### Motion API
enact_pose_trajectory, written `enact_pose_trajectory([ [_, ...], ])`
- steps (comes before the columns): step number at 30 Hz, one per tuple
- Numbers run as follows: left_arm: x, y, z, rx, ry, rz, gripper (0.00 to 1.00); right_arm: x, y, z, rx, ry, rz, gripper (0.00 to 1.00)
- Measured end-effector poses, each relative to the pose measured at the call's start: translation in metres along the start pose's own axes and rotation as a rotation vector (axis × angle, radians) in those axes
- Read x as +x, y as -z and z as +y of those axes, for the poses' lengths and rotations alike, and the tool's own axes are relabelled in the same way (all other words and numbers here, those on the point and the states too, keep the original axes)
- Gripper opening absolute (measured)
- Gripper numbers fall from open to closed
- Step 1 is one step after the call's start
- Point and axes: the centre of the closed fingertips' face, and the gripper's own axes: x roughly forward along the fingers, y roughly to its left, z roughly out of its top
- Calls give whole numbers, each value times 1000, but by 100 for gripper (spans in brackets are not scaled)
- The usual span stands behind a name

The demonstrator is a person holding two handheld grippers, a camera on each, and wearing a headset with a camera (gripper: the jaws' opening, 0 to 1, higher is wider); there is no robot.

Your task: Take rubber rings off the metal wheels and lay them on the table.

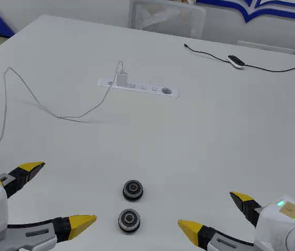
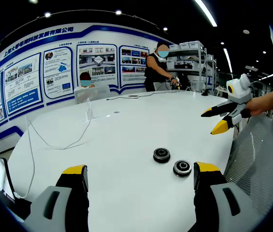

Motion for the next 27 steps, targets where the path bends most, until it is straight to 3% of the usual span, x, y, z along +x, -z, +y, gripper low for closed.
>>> enact_pose_trajectory([
  [9, -1, 1, 1, -1, 0, 11, 91, 1, 6, 4, -5, -24, 28, 78],
  [18, -4, 13, 3, 13, 3, 51, 90, 2, 9, 5, 2, -29, 39, 77],
  [27, -5, 19, 6, 17, -3, 56, 90, 3, 14, 6, 9, -44, 56, 76],
])
